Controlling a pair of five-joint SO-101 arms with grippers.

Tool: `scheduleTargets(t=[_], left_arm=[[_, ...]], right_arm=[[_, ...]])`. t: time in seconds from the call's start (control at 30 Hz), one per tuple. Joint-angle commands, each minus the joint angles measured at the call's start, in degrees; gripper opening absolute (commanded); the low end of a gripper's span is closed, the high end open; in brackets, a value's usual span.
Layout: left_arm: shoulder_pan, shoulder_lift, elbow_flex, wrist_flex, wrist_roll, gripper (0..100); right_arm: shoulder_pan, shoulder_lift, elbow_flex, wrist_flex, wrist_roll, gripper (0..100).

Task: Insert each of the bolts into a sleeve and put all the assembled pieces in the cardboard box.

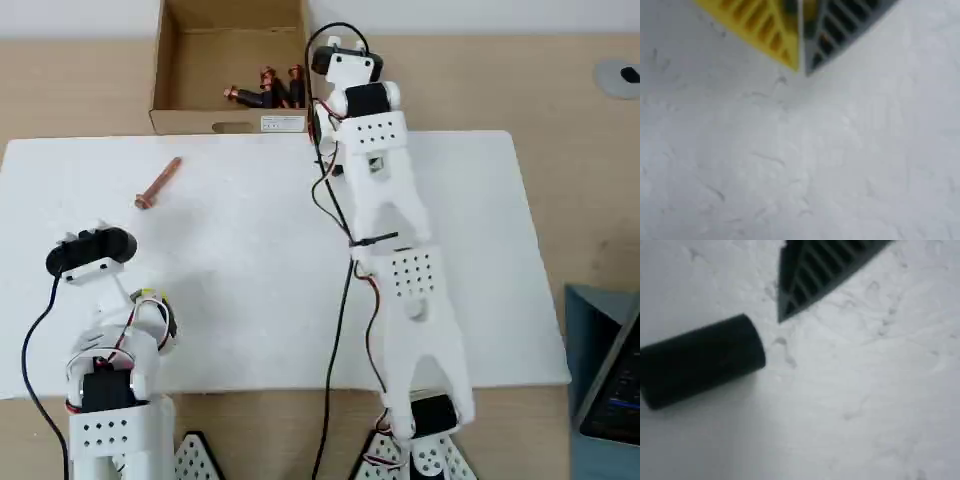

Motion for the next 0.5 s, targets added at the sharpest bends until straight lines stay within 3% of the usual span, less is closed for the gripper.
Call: scheduleTargets(t=[0.0, 0.47], left_arm=[[-0.7, -0.5, -0.3, -0.8, -0.1, 0], [-0.7, -0.5, -0.3, -0.8, -0.1, 0]], right_arm=[[1.1, 0.0, -4.0, -2.5, -0.2, 26.8], [1.1, 1.9, -3.7, -8.1, 3.2, 26.7]])
